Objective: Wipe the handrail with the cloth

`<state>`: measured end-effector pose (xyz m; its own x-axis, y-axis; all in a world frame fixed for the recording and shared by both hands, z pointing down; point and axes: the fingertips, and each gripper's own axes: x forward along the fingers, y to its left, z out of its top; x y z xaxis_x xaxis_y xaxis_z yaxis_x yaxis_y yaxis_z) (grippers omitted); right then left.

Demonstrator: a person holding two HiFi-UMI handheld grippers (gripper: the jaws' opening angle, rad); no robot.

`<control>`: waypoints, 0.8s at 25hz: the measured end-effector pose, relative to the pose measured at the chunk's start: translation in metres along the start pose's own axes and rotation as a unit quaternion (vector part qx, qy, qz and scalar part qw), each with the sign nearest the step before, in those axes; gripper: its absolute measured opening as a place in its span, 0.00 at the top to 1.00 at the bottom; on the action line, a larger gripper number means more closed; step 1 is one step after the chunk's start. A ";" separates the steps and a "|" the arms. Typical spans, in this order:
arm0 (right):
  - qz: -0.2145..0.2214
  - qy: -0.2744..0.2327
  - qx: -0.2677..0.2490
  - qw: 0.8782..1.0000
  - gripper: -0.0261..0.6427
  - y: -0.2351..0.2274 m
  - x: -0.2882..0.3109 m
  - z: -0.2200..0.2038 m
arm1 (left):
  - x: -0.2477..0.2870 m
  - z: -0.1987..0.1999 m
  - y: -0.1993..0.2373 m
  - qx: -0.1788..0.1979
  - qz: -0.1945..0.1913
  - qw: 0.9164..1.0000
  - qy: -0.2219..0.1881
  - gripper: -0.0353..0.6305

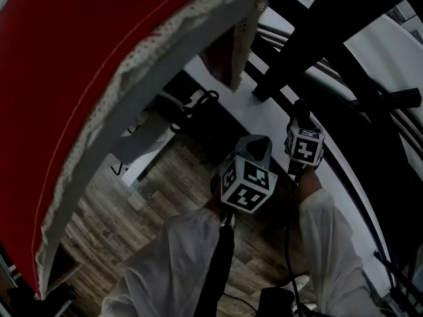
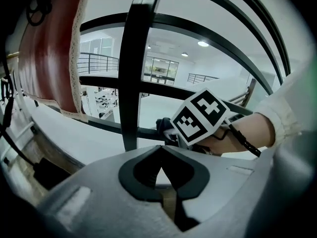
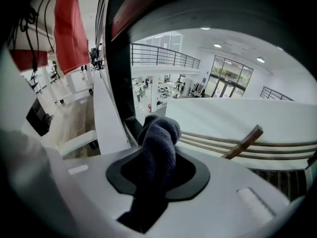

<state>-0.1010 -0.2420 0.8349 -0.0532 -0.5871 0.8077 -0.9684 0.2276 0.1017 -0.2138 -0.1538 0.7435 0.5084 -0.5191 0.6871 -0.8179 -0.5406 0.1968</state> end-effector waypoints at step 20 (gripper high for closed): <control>-0.002 0.013 0.015 1.000 0.82 -0.093 -0.040 -0.093 | 0.040 -0.025 -0.091 -0.012 -0.029 0.999 0.018 0.94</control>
<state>0.0137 -0.1674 0.8466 -0.0429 -0.5681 0.8219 -0.9756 0.2011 0.0881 -0.1261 -0.1089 0.7710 0.5459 -0.4630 0.6983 -0.7936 -0.5529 0.2539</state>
